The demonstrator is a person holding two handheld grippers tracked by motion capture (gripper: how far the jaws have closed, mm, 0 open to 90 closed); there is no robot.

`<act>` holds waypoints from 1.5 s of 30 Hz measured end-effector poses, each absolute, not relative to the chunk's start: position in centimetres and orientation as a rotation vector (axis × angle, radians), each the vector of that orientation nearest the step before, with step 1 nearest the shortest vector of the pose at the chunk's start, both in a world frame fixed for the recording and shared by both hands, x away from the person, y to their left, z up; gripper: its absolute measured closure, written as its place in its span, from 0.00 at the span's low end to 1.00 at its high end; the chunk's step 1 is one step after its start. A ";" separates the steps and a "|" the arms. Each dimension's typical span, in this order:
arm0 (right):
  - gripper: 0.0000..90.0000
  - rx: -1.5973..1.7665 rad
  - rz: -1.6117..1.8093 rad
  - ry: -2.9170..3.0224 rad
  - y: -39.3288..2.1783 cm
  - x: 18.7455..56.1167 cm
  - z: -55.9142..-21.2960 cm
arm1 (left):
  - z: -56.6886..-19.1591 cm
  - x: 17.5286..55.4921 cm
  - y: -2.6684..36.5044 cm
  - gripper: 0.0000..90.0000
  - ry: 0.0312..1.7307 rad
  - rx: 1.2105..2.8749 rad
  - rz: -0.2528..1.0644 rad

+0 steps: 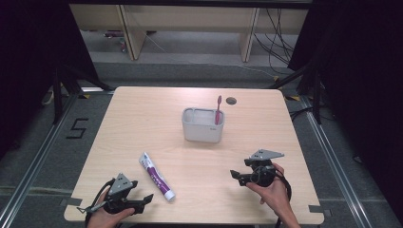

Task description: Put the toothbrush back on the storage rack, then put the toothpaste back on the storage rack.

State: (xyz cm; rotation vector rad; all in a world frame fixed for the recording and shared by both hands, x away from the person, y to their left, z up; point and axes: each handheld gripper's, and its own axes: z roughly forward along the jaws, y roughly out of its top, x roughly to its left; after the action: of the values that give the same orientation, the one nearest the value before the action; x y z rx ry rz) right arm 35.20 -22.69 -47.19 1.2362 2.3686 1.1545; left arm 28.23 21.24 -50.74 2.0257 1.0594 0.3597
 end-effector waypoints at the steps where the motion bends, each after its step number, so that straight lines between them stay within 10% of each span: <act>1: 0.30 1.223 1.173 2.377 -22.7 35.1 -47.3 | -50.7 28.2 21.3 0.23 1.058 2.027 0.359; 45: 0.29 1.221 1.067 2.427 -24.6 30.5 -49.0 | -50.3 28.9 21.1 0.21 1.110 1.947 0.378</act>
State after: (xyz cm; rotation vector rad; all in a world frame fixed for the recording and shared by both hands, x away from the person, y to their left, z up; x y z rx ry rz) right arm 30.49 -24.58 -49.01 1.2211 2.4272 1.0674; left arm 28.88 21.06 -50.26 1.9473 1.1101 0.3775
